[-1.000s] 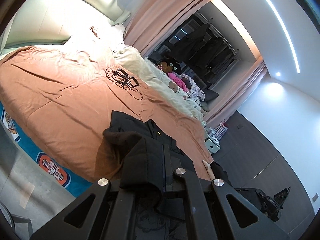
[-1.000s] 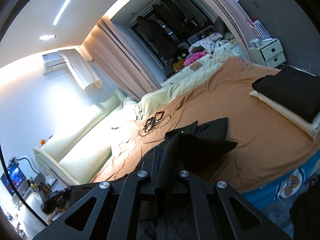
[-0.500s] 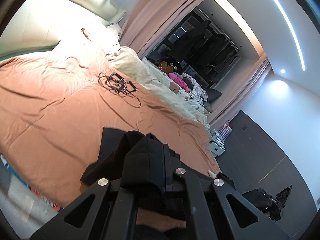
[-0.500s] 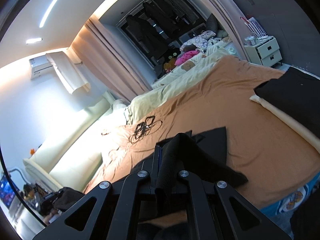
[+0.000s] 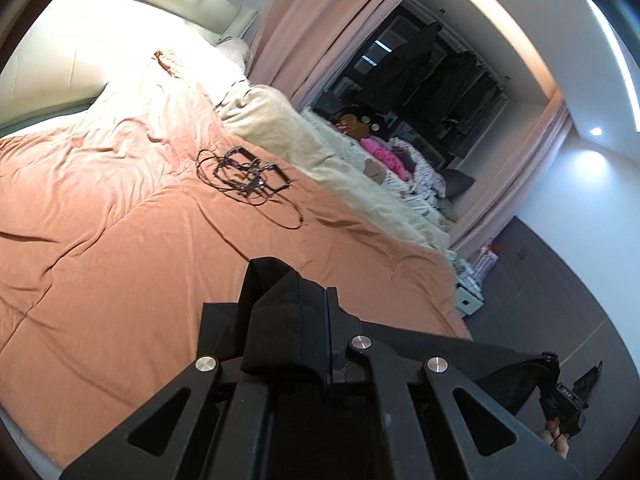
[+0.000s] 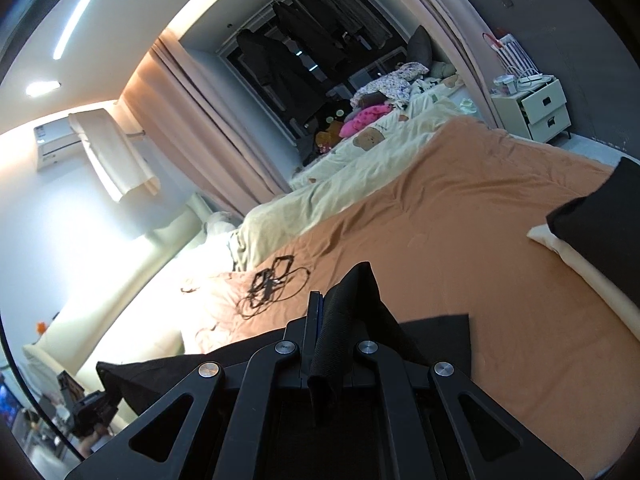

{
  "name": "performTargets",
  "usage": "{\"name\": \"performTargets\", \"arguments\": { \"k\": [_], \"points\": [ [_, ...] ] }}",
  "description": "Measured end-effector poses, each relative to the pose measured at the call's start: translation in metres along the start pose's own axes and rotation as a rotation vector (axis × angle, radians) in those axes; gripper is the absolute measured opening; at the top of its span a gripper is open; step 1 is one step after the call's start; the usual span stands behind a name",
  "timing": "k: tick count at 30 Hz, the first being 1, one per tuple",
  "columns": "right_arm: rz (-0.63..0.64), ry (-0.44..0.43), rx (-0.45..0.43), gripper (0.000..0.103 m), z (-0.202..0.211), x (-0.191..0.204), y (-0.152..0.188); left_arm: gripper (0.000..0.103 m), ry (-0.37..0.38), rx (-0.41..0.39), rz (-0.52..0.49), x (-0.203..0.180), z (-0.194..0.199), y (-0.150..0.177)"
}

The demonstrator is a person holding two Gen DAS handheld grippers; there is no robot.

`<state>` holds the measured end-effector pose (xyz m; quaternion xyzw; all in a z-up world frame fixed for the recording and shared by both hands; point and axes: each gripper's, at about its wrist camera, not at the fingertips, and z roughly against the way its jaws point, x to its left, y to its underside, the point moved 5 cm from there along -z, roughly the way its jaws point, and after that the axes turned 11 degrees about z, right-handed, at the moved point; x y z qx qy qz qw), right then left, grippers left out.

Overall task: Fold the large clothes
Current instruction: 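Lift the hem with both grippers and fold it over toward the collar, then open both grippers and release the folded shirt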

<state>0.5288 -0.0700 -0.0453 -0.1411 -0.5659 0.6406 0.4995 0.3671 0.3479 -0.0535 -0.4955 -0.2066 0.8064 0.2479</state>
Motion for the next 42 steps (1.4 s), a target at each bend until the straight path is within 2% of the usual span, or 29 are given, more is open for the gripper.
{"name": "performTargets", "arguments": {
  "k": [9, 14, 18, 19, 20, 21, 22, 23, 25, 29, 35, 42],
  "points": [
    [-0.015, 0.040, 0.095, 0.003, -0.080, -0.030, 0.021, 0.004, -0.110, 0.079, 0.013, 0.034, -0.086, 0.010],
    [-0.042, 0.081, 0.141, 0.003, -0.109, -0.052, 0.038, 0.004, -0.121, 0.139, 0.054, 0.048, -0.123, 0.016],
    [-0.089, 0.115, 0.171, 0.005, -0.121, -0.067, 0.043, 0.005, -0.077, 0.203, 0.105, 0.050, -0.140, 0.016],
    [-0.097, 0.122, 0.179, 0.014, -0.122, -0.068, 0.044, 0.009, -0.062, 0.212, 0.119, 0.049, -0.141, 0.016],
    [-0.106, 0.123, 0.183, 0.037, -0.122, -0.070, 0.045, 0.016, -0.054, 0.215, 0.121, 0.048, -0.141, 0.017],
    [-0.115, 0.124, 0.175, 0.051, -0.118, -0.070, 0.046, 0.022, -0.057, 0.215, 0.112, 0.045, -0.141, 0.016],
    [-0.116, 0.133, 0.167, 0.076, -0.116, -0.070, 0.045, 0.042, -0.058, 0.210, 0.099, 0.042, -0.139, 0.015],
    [-0.113, 0.151, 0.155, 0.083, -0.112, -0.071, 0.044, 0.067, -0.057, 0.200, 0.091, 0.041, -0.137, 0.014],
    [-0.095, 0.159, 0.143, 0.083, -0.104, -0.068, 0.042, 0.084, -0.041, 0.146, 0.076, 0.036, -0.122, 0.009],
    [-0.069, 0.181, 0.169, 0.083, -0.095, -0.069, 0.046, 0.084, -0.066, 0.127, 0.053, 0.038, -0.108, 0.005],
    [-0.014, 0.242, 0.293, 0.083, -0.090, -0.080, 0.072, 0.084, -0.246, 0.221, -0.025, 0.074, -0.100, 0.032],
    [-0.006, 0.298, 0.434, 0.083, -0.078, -0.108, 0.124, 0.074, -0.350, 0.311, -0.041, 0.118, -0.085, 0.072]
  ]
}}
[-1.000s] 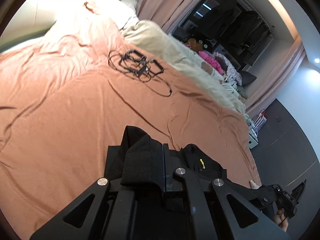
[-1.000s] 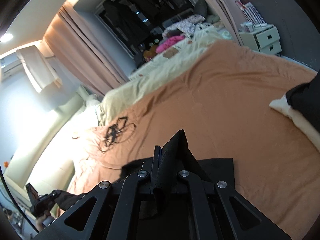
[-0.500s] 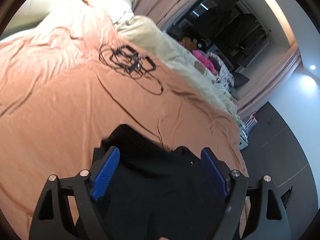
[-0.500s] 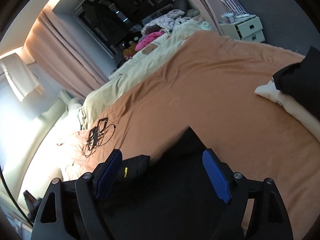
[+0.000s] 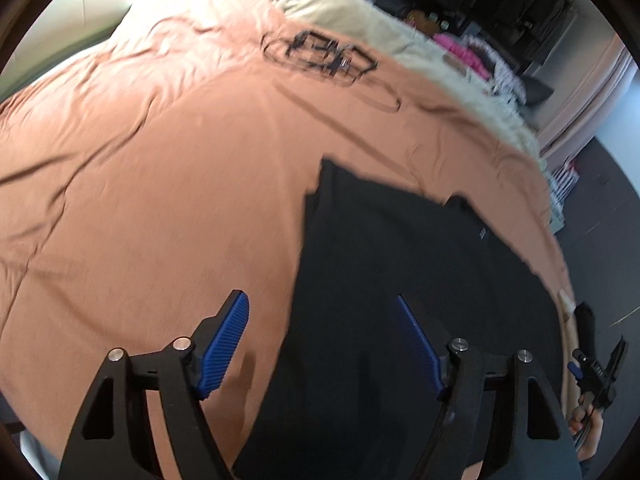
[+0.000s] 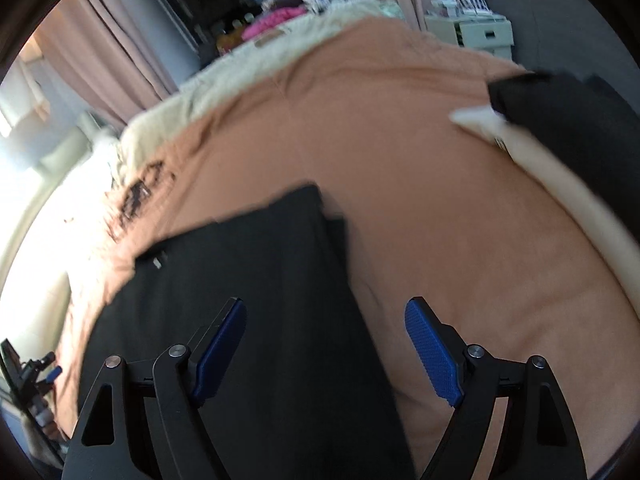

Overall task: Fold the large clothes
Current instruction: 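Open both grippers and release the folded shirt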

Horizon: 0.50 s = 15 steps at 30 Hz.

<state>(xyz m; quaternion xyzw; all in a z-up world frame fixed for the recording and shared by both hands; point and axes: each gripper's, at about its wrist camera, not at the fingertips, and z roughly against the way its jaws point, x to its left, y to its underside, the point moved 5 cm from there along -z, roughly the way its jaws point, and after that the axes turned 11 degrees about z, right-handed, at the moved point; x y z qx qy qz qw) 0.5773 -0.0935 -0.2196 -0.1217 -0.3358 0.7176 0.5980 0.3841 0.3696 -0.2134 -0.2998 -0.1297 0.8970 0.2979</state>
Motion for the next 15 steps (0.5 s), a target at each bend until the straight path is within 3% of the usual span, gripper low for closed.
{"name": "performTargets", "arguments": {
  "k": [5, 10, 13, 15],
  "points": [
    [-0.006, 0.019, 0.094, 0.083, -0.011, -0.015, 0.039, 0.069, -0.030, 0.061, 0.030, 0.028, -0.005, 0.033],
    [-0.018, 0.005, 0.127, 0.081, -0.012, -0.021, 0.070, 0.066, -0.065, 0.085, 0.045, 0.047, -0.007, 0.055],
    [0.005, 0.042, 0.128, 0.079, -0.008, -0.025, 0.079, 0.066, -0.111, 0.063, 0.032, 0.056, -0.003, 0.063],
    [0.017, 0.089, 0.142, 0.078, -0.004, -0.028, 0.084, 0.066, -0.100, 0.064, 0.058, 0.060, 0.003, 0.068]
  ]
}}
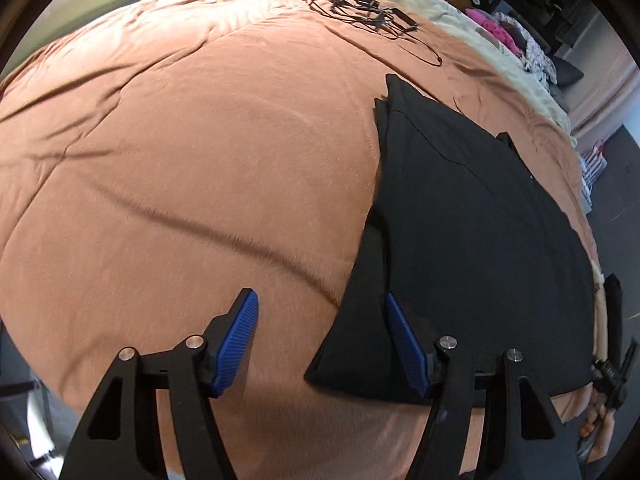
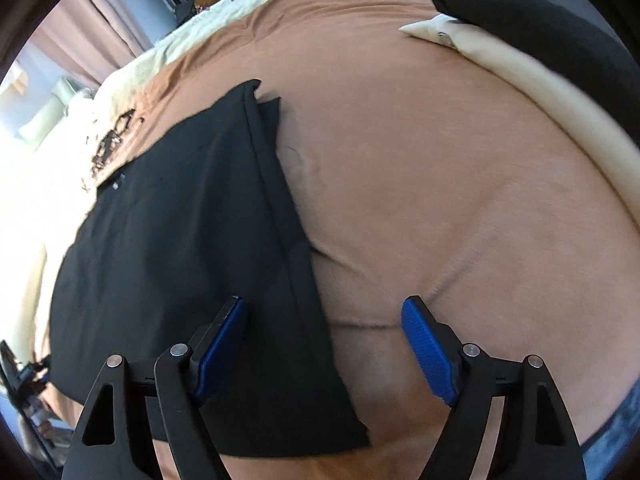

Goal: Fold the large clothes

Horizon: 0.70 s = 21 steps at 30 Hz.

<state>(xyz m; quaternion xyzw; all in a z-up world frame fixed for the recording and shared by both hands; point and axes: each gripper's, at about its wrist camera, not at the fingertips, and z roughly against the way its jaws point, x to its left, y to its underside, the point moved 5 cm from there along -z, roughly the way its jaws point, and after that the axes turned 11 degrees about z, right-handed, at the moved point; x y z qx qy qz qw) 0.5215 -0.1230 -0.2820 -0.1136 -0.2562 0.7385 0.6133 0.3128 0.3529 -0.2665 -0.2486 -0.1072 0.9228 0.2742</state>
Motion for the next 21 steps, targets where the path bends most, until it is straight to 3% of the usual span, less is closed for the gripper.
{"name": "performTargets", "arguments": {
  "k": [5, 7, 11, 17, 21],
  "points": [
    [-0.046, -0.014, -0.008, 0.072, 0.018, -0.009, 0.015, 0.066, 0.098, 0.022, 0.084, 0.005, 0.014, 0.007],
    [-0.094, -0.071, -0.029, 0.072, 0.028, -0.013, 0.022, 0.066, 0.169, 0.039, 0.119, 0.006, 0.020, 0.012],
    [-0.193, -0.225, -0.041, 0.072, 0.036, -0.017, 0.038, 0.067, 0.242, 0.070, 0.162, 0.004, 0.021, 0.015],
    [-0.278, -0.383, -0.035, 0.073, 0.027, -0.011, 0.050, 0.067, 0.252, 0.128, 0.210, 0.003, -0.004, 0.021],
    [-0.283, -0.401, -0.057, 0.073, 0.015, 0.000, 0.044, 0.067, 0.269, 0.107, 0.242, 0.004, -0.011, 0.018]
  ]
}}
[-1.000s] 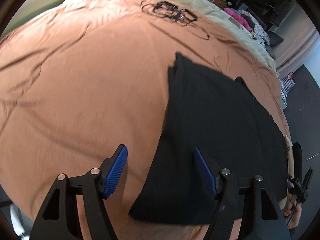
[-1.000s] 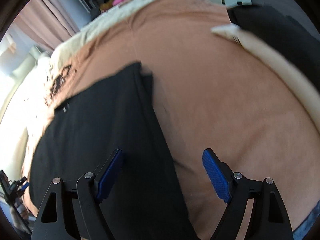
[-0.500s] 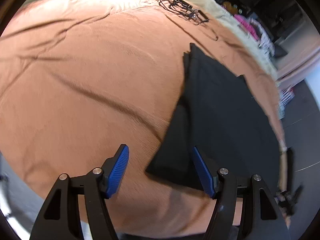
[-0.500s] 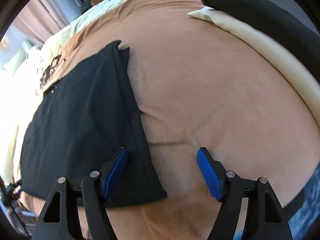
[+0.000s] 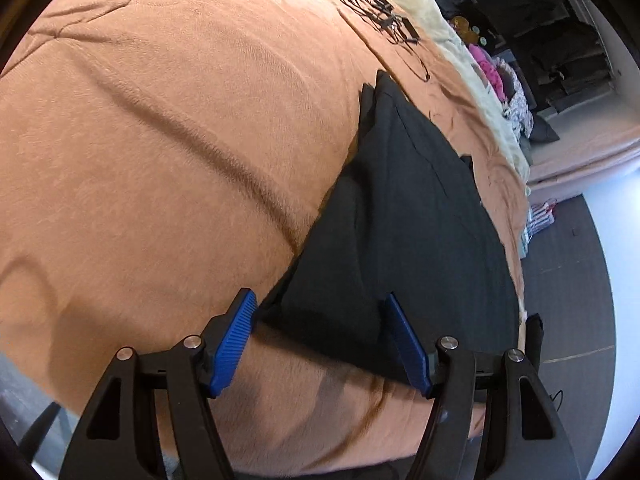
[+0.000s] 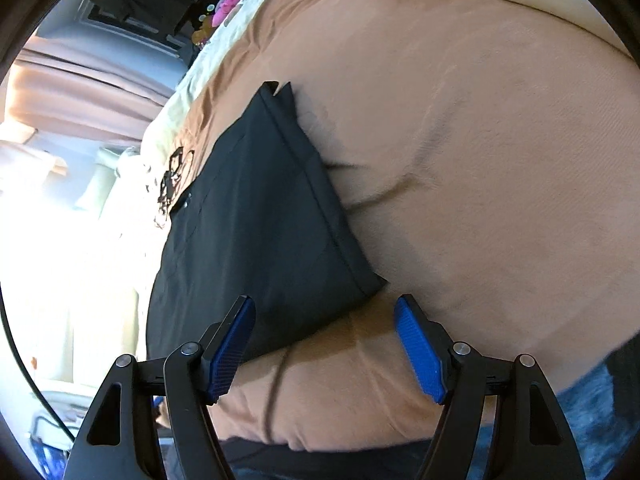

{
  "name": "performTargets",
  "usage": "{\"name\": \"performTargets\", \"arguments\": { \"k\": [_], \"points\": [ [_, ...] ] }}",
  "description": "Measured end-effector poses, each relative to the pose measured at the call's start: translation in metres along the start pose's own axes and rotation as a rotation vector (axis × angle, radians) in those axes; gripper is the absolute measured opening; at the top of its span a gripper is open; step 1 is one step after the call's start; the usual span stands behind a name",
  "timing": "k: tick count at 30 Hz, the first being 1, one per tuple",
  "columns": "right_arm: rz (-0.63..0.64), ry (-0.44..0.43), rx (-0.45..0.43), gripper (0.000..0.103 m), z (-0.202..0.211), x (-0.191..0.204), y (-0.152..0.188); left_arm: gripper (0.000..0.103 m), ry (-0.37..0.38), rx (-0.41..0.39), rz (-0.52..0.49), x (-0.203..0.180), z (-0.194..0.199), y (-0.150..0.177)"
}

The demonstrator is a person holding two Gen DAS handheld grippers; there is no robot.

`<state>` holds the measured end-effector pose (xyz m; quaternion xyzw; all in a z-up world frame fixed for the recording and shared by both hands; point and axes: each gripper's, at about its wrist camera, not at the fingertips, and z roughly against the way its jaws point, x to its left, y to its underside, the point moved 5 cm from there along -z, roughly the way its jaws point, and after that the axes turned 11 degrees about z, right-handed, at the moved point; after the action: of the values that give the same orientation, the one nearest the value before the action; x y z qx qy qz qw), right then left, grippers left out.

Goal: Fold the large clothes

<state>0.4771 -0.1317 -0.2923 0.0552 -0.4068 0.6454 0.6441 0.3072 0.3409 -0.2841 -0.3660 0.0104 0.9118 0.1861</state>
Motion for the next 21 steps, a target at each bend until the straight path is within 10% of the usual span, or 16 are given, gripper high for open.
{"name": "performTargets", "arguments": {
  "k": [4, 8, 21],
  "points": [
    [-0.013, 0.005, -0.028, 0.065, -0.011, 0.002, -0.009, 0.066, 0.022, -0.012, 0.026, -0.001, -0.004, -0.005],
    [-0.028, -0.026, -0.061, 0.014, -0.014, 0.002, -0.020, 0.033, 0.046, -0.002, 0.034, -0.003, -0.002, -0.004],
    [0.016, -0.005, -0.163, 0.008, 0.031, 0.020, -0.014, 0.018, 0.111, -0.048, -0.051, -0.035, 0.041, 0.026]
  ]
}}
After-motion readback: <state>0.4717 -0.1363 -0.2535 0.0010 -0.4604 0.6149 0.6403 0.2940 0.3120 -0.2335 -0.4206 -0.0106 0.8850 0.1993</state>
